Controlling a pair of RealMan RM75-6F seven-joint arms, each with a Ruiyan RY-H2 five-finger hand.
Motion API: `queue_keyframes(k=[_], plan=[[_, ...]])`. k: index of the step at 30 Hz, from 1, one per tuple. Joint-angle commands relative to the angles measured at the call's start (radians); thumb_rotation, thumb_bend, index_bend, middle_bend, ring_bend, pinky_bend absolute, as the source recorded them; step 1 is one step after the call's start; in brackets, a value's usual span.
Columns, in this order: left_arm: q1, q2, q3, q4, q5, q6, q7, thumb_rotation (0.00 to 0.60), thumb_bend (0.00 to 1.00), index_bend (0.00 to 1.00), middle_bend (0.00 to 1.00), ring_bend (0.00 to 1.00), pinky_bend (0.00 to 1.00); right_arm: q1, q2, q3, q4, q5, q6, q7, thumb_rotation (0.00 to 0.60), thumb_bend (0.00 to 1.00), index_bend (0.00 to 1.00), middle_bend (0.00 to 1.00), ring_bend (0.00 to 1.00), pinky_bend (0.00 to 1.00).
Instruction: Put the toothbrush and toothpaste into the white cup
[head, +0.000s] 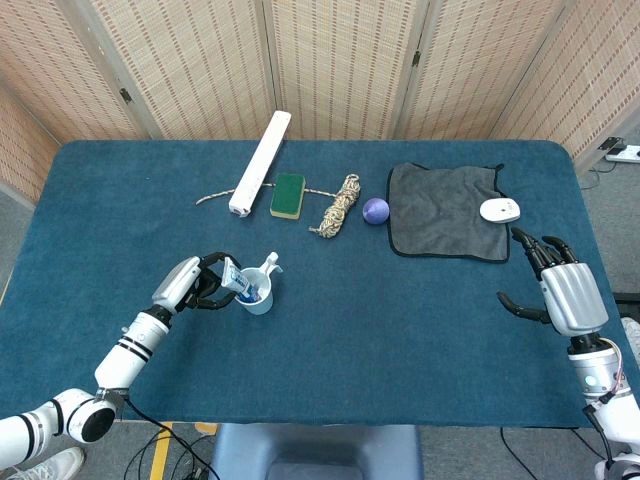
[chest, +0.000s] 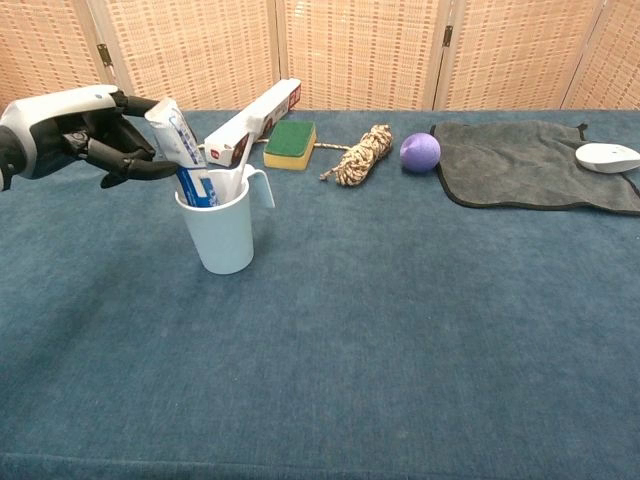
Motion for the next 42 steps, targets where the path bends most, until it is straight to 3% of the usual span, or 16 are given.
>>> queue_keyframes(k=[1,5,8,12,17,20,22,25,31,42], plan=[[0.011,0.013,-0.002,-0.015,0.006,0.014,0.005,0.6,0.32,0.19,0.96,0.81,0.82,0.0,0.001,0.001,-0.003,-0.001,0.001,-0.002,0.6,0.18,0.0,0.2,0.34,0.2],[0.029,0.036,-0.013,-0.039,-0.012,0.045,0.04,0.6,0.27,0.08,0.94,0.8,0.82,0.0,0.002,0.004,-0.007,-0.003,0.007,-0.003,0.6,0.18,0.0,0.2,0.35,0.2],[0.05,0.074,-0.024,-0.075,-0.035,0.068,0.066,0.6,0.26,0.06,0.9,0.78,0.83,0.0,0.007,0.006,-0.012,-0.004,0.01,-0.008,0.6,0.18,0.0,0.2,0.35,0.2],[0.087,0.139,-0.028,-0.118,-0.078,0.101,0.128,0.6,0.26,0.11,0.8,0.69,0.83,-0.002,0.024,0.003,-0.03,0.003,-0.001,-0.022,0.6,0.18,0.0,0.2,0.35,0.2],[0.16,0.163,-0.012,-0.109,-0.127,0.236,0.315,0.6,0.26,0.2,0.72,0.6,0.81,-0.014,0.055,-0.005,-0.057,0.027,-0.019,-0.04,0.6,0.18,0.0,0.2,0.34,0.22],[0.207,0.164,0.012,-0.086,-0.127,0.321,0.422,0.6,0.26,0.2,0.65,0.5,0.74,-0.022,0.086,-0.019,-0.079,0.038,-0.044,-0.037,0.6,0.19,0.0,0.15,0.22,0.22],[0.239,0.154,0.032,-0.062,-0.111,0.382,0.487,0.6,0.26,0.21,0.58,0.42,0.63,-0.028,0.108,-0.033,-0.095,0.036,-0.061,-0.029,0.6,0.21,0.0,0.1,0.09,0.2],[0.279,0.148,0.06,-0.041,-0.088,0.442,0.559,0.6,0.26,0.22,0.49,0.33,0.48,-0.04,0.124,-0.047,-0.11,0.043,-0.069,-0.029,0.6,0.23,0.0,0.06,0.01,0.12],[0.36,0.147,0.118,-0.044,-0.055,0.541,0.716,0.6,0.26,0.21,0.37,0.26,0.35,-0.091,0.107,-0.062,-0.124,0.061,-0.017,-0.065,0.6,0.23,0.0,0.06,0.0,0.09],[0.46,0.14,0.171,-0.106,0.019,0.627,0.796,0.6,0.26,0.21,0.33,0.23,0.31,-0.166,0.031,-0.07,-0.115,0.092,0.067,-0.107,0.6,0.23,0.0,0.06,0.0,0.09]])
